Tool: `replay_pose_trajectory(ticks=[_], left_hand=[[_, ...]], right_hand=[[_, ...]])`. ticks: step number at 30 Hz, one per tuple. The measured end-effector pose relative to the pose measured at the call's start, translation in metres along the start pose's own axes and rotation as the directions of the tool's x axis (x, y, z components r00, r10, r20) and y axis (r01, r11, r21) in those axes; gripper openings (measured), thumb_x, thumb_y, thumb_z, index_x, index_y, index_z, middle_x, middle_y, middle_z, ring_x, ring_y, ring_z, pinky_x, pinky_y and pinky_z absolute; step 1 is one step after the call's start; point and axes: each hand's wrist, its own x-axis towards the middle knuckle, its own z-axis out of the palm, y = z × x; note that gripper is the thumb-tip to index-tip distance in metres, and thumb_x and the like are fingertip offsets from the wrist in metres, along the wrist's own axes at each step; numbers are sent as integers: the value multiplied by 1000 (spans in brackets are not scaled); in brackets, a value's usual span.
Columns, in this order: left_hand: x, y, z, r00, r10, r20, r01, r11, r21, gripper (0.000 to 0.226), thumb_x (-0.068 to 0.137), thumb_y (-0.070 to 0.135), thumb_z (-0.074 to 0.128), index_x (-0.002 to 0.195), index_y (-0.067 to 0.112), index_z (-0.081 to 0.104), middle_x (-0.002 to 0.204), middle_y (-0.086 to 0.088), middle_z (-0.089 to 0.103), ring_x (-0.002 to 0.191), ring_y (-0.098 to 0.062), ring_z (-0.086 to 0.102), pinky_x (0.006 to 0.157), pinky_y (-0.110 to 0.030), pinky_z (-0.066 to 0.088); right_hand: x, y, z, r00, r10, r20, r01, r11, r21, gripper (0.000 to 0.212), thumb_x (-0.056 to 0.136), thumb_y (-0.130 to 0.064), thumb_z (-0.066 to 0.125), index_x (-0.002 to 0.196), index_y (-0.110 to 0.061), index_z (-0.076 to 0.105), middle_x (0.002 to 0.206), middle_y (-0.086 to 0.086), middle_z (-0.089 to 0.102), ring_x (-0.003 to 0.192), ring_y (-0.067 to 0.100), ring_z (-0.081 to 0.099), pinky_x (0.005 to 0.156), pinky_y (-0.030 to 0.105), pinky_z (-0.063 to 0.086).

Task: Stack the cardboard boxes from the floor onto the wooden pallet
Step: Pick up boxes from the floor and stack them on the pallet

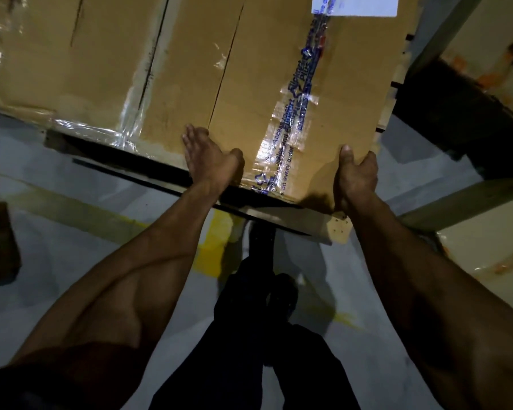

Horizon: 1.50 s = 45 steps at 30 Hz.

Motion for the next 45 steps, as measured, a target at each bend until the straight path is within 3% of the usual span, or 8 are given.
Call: replay_pose_trajectory(ticks=[11, 17, 21, 27, 30, 39, 41, 45], left_hand=[[1, -3, -3, 999, -45, 25, 45, 999, 5, 80, 87, 29, 67, 151, 4, 26, 169, -13, -5, 156, -28, -8, 125, -39, -1], [-16, -32, 9, 976, 202, 82, -218, 930, 297, 89, 98, 45, 45, 159, 1, -3, 168, -15, -12, 155, -28, -13, 124, -41, -7], [-11, -50, 2, 926, 347, 150, -377, 827, 417, 94, 94, 64, 20, 158, -1, -3, 167, -19, -7, 155, -31, -7, 123, -41, -4], [8, -78, -23, 797, 492, 350, -601, 595, 533, 112, 85, 82, 16, 158, -1, 1, 167, -20, -3, 155, -33, -1, 123, -43, 2], [18, -84, -39, 718, 554, 421, -685, 453, 571, 105, 90, 78, 20, 158, -1, 9, 166, -22, 7, 154, -35, 10, 123, -45, 14], [25, -88, -39, 656, 634, 410, -708, 328, 625, 88, 85, 30, 79, 151, -7, 33, 155, -29, 36, 143, -42, 39, 111, -51, 38], [25, -88, -39, 652, 641, 406, -705, 314, 636, 86, 85, 28, 80, 149, -7, 36, 153, -29, 40, 141, -42, 42, 109, -51, 41], [23, -90, -35, 626, 688, 368, -710, 308, 633, 70, 95, 38, 61, 144, -10, 43, 146, -33, 46, 134, -46, 50, 104, -52, 46]], right_hand=[[-5, 8, -2, 1000, -1, 25, 2, 999, -48, 54, 101, -50, 48, 143, -16, 43, 139, 9, 54, 127, 33, 50, 109, 48, 42], [-10, 2, 0, 999, 19, 28, -17, 998, -60, 55, 103, -47, 47, 147, -15, 38, 143, 11, 51, 130, 34, 48, 105, 43, 40], [-11, 1, -1, 999, 18, 31, -17, 999, -41, 56, 103, -47, 49, 147, -15, 37, 144, 11, 50, 132, 34, 47, 105, 42, 38], [-17, -1, -1, 1000, 12, 6, -11, 998, -70, 58, 103, -47, 48, 149, -15, 35, 146, 11, 48, 134, 34, 46, 104, 40, 39], [-16, -1, 1, 1000, -2, -18, 0, 996, -88, 56, 103, -47, 47, 148, -14, 37, 146, 10, 49, 134, 34, 46, 105, 38, 38], [-7, 9, 3, 998, -44, -33, 39, 990, -136, 57, 102, -51, 46, 146, -16, 41, 143, 9, 52, 131, 34, 48, 108, 44, 40], [-6, 10, 3, 998, -51, -33, 45, 989, -141, 59, 102, -52, 46, 147, -15, 39, 144, 9, 51, 132, 35, 47, 110, 48, 40], [-4, 11, 5, 997, -62, -36, 56, 987, -149, 62, 101, -53, 46, 148, -14, 37, 143, 10, 51, 131, 34, 48, 109, 51, 41]])
